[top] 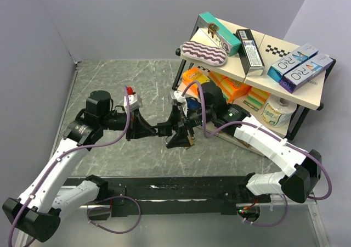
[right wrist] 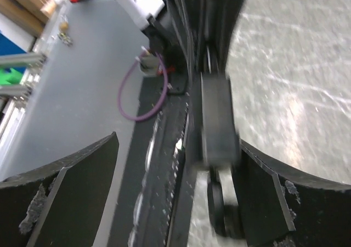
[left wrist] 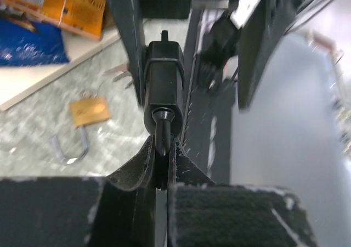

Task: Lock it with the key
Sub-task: Lock the lock, then place the key at the center of the board.

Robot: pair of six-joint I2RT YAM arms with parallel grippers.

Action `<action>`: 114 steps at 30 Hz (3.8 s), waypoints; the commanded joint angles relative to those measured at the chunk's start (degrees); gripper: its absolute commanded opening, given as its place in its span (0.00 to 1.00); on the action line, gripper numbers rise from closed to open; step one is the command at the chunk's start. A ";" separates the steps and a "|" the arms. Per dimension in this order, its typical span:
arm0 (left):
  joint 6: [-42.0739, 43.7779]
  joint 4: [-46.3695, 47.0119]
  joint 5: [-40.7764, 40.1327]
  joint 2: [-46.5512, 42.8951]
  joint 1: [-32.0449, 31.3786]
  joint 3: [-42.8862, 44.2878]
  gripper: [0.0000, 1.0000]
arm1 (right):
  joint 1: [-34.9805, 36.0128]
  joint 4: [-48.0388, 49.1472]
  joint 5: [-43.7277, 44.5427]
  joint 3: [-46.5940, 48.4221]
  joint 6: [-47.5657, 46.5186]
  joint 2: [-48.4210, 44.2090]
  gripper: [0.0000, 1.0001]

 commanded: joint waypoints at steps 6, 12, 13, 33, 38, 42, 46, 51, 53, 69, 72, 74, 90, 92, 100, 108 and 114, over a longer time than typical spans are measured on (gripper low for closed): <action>20.77 -14.96 5.37 -0.96 2.61 6.20 0.01 | -2.07 -9.41 2.07 1.67 -11.80 -1.98 0.77; 18.93 -13.82 5.20 -0.78 2.61 6.55 0.01 | -2.24 -8.63 2.24 2.02 -12.07 -0.66 0.56; 18.40 -13.29 5.29 -0.87 2.61 6.29 0.01 | -2.16 -8.36 2.33 1.93 -11.63 -0.74 0.53; 18.92 -12.67 4.23 -1.66 4.71 6.46 0.01 | -7.42 -16.26 3.12 -3.60 -19.35 -5.75 0.00; 21.03 -15.22 3.71 -1.05 4.98 8.22 0.01 | -10.24 -19.69 3.47 -5.01 -21.47 -7.51 0.00; 12.80 -8.65 3.52 -0.70 9.18 6.64 0.01 | -10.33 -16.20 4.70 -6.41 -18.58 -8.65 0.00; -9.40 6.20 -0.68 1.58 17.88 3.30 0.01 | -6.48 -11.71 7.86 -6.68 -16.03 -6.29 0.00; -20.26 12.29 -6.04 7.03 28.95 3.47 0.01 | 0.65 -5.54 20.15 -5.37 -13.66 -0.67 0.00; -22.64 10.88 -6.67 10.46 31.86 4.61 0.01 | 1.88 -5.46 20.44 -1.24 -9.81 4.95 0.00; -15.62 2.53 -11.24 9.95 43.21 0.49 0.01 | 7.77 3.16 29.14 25.20 1.99 42.30 0.00; -14.48 1.65 -10.80 9.50 43.21 -0.48 0.01 | 7.69 5.26 30.01 26.63 2.61 45.47 0.00; -14.12 1.65 -10.19 9.32 43.21 -0.83 0.01 | 7.43 6.32 30.28 27.24 2.26 46.80 0.00; -13.07 1.39 -10.45 9.15 43.30 -2.68 0.01 | 2.77 6.76 33.26 34.80 4.89 58.22 0.00; -12.72 1.04 -10.97 9.24 43.30 -2.94 0.01 | 2.41 6.59 33.88 36.20 5.07 58.84 0.01; -7.71 -1.69 -9.75 9.85 43.21 -3.73 0.01 | 1.97 7.02 32.13 37.09 3.23 59.02 0.69; 14.76 -14.32 -3.34 10.90 43.30 1.35 0.01 | 1.97 15.72 19.31 26.46 -1.86 46.55 0.87; 42.87 -35.93 4.05 12.93 43.21 5.66 0.01 | 2.50 21.44 6.74 17.59 -2.58 36.27 0.93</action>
